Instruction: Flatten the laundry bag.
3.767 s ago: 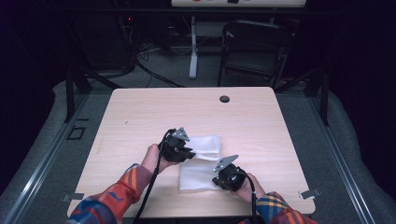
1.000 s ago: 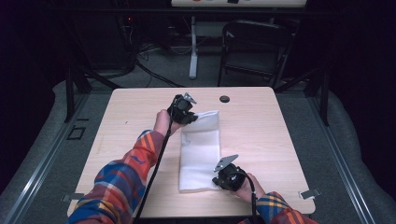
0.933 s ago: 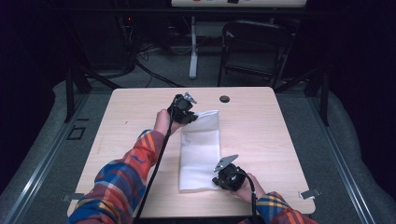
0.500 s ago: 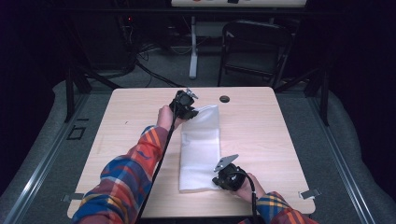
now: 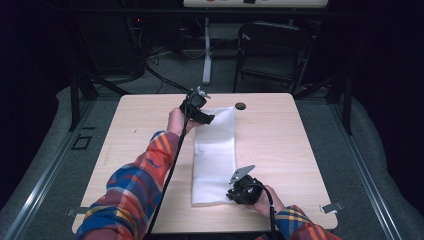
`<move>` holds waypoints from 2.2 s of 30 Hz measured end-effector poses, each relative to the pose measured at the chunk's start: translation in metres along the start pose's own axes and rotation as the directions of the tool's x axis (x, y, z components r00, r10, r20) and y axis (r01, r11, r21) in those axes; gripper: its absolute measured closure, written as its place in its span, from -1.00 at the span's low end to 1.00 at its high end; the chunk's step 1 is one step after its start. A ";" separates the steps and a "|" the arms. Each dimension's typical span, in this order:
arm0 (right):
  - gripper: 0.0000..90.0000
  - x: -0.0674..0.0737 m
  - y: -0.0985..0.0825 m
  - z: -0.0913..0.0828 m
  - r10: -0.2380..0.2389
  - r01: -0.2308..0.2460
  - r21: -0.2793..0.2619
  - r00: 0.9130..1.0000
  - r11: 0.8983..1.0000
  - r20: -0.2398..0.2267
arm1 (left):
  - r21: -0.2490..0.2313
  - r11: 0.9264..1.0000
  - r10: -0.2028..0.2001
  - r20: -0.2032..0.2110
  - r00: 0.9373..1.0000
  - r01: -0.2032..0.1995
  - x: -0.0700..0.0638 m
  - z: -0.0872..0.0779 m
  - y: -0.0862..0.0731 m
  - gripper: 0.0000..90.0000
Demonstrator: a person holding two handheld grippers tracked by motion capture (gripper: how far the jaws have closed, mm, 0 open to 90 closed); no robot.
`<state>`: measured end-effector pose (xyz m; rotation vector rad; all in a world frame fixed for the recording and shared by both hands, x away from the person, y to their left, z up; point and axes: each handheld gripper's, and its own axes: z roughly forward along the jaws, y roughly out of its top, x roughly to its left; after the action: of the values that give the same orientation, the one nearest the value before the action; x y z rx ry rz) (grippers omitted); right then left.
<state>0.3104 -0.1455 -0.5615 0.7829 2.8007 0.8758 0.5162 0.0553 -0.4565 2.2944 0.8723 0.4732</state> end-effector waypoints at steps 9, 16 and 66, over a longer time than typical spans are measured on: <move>0.08 -0.004 0.008 -0.016 0.047 -0.046 -0.038 0.998 0.998 0.046 | -0.021 1.000 -0.010 0.030 0.999 0.011 -0.001 -0.017 -0.001 -0.66; -0.53 -0.016 0.006 -0.029 0.145 -0.143 -0.030 0.987 0.989 0.073 | -0.009 1.000 0.020 0.108 0.994 -0.020 -0.019 -0.028 -0.011 -0.70; -0.76 -0.028 -0.007 -0.041 0.215 -0.214 -0.018 0.975 0.977 0.065 | 0.046 0.975 0.192 0.332 0.924 -0.219 -0.139 -0.041 -0.123 -0.61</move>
<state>0.3217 -0.1852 -0.5332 1.1076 2.6869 0.8769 0.3386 0.0487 -0.5233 2.4594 0.4981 0.1374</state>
